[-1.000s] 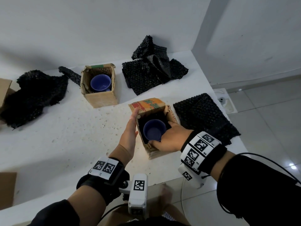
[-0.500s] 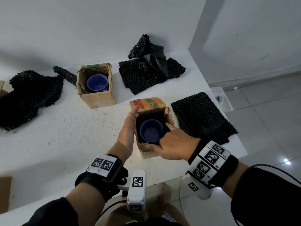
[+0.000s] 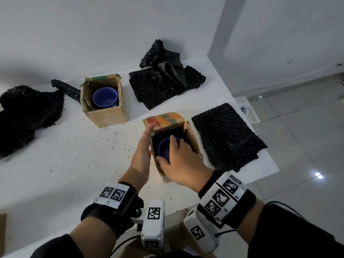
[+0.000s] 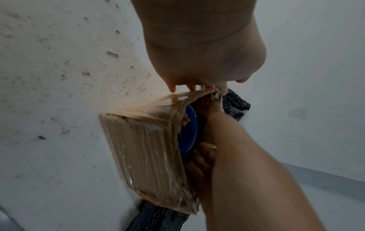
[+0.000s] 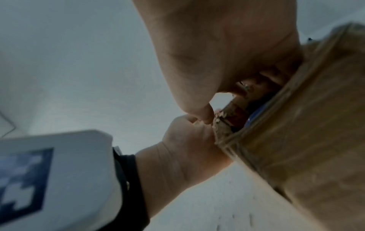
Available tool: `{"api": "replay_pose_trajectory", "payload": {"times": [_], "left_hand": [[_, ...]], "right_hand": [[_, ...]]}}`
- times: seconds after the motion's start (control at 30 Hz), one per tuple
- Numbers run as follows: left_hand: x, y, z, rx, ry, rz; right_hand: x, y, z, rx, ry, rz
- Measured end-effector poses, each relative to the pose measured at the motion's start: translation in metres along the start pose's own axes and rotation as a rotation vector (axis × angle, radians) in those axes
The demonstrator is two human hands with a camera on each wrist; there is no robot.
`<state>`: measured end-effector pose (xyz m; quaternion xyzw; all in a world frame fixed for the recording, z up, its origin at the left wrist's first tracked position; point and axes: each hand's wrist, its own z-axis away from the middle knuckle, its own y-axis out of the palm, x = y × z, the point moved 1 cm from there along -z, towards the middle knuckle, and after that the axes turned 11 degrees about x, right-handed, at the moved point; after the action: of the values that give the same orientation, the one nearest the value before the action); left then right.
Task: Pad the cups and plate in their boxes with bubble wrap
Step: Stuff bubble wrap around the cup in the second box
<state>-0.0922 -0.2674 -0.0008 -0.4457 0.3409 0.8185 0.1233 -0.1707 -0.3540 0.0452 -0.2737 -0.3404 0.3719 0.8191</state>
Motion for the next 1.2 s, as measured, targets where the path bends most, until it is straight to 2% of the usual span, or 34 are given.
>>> {"api": "replay_pose_trajectory", "payload": {"times": [0.17, 0.3, 0.43, 0.57, 0.63, 0.8, 0.9, 1.0, 1.1, 1.2], "left_hand": [[-0.004, -0.002, 0.004, 0.023, 0.004, -0.094], [-0.004, -0.006, 0.004, 0.068, -0.017, -0.088], [-0.007, -0.008, 0.006, 0.070, -0.019, -0.134], [-0.010, -0.008, 0.006, 0.063, -0.022, -0.172], [-0.011, -0.006, 0.007, 0.048, -0.032, -0.172], [-0.015, -0.005, 0.011, 0.038, -0.037, -0.239], [-0.019, -0.003, 0.010, -0.128, -0.006, -0.397], [-0.026, 0.006, 0.006, -0.268, 0.123, -0.701], [-0.040, 0.030, 0.001, -0.201, 0.240, -0.896], [-0.052, 0.071, -0.011, -0.073, 0.303, -1.028]], "right_hand": [[0.001, 0.002, -0.018, -0.036, 0.143, -0.217], [-0.007, -0.008, -0.036, 0.077, 0.220, -0.460], [-0.010, -0.014, -0.038, 0.131, 0.210, -0.459], [-0.001, -0.004, -0.022, -0.060, 0.080, -0.105], [0.001, 0.000, -0.024, -0.096, 0.004, -0.002], [-0.010, 0.001, -0.038, -0.094, 0.035, -0.066], [-0.009, -0.005, -0.029, -0.109, -0.020, -0.119], [-0.014, -0.016, -0.006, -0.215, -0.168, -0.176], [-0.033, -0.034, 0.018, -0.441, -0.324, -0.221], [-0.079, -0.060, 0.022, -0.515, -0.305, -0.205]]}}
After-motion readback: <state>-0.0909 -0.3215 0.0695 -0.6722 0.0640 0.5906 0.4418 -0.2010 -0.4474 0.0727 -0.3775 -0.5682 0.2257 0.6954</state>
